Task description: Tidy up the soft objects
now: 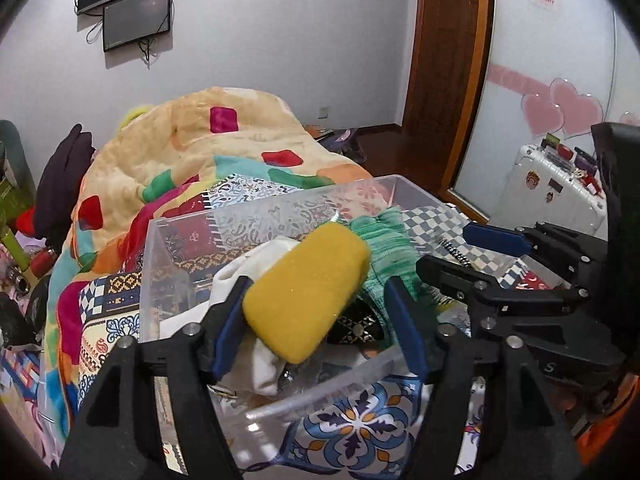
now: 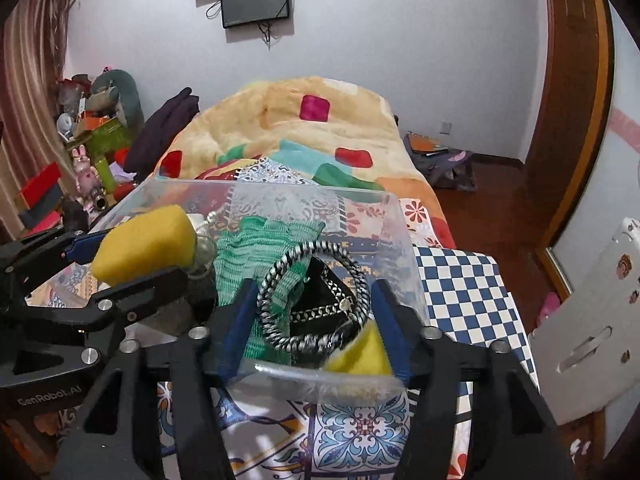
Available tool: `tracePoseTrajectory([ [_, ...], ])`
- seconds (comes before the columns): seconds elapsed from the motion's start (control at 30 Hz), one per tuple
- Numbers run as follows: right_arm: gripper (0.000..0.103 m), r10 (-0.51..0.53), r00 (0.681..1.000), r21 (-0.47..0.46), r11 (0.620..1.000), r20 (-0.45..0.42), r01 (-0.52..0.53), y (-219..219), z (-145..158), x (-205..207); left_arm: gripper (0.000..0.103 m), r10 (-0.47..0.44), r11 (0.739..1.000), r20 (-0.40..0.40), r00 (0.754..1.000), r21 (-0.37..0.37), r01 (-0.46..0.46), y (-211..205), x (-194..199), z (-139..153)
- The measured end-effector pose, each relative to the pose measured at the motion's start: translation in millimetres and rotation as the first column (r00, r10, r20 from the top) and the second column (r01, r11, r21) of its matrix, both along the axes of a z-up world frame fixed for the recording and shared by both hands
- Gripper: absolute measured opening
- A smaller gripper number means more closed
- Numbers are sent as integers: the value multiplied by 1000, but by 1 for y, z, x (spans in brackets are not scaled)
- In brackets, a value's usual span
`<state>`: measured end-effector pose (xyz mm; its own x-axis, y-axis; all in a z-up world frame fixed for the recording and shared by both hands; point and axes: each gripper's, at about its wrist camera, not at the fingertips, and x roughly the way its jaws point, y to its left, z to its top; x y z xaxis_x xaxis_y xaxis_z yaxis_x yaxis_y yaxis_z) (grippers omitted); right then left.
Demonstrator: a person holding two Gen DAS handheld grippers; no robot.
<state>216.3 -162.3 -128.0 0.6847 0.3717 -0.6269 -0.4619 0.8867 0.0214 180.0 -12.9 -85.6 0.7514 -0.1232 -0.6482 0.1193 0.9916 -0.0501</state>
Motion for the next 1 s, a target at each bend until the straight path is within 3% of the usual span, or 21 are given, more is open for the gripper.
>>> tracePoseTrajectory([
  [0.2, 62, 16, 999, 24, 1000, 35, -16, -7, 16, -9, 70, -5, 997, 28, 1000, -78, 7, 12, -20, 18],
  [0.4, 62, 38, 991, 52, 998, 125, -45, -11, 47, -33, 73, 30, 991, 128, 991, -131, -13, 26, -54, 51],
  [0.53, 63, 55, 980, 88, 993, 193, -73, -15, 69, -52, 74, 68, 992, 228, 971, -120, -42, 30, -83, 78],
  [0.67, 73, 60, 962, 139, 985, 268, -100, -18, 89, -75, 80, 92, 992, 315, 945, -116, -58, 30, -110, 98],
  [0.83, 82, 59, 939, 174, 977, 339, -124, -18, 104, -96, 95, 113, 991, 391, 914, -115, -73, 32, -136, 116],
  [1.0, 94, 37, 928, 208, 971, 370, -121, -21, 110, -103, 100, 133, 990, 432, 892, -91, -104, 30, -149, 123],
])
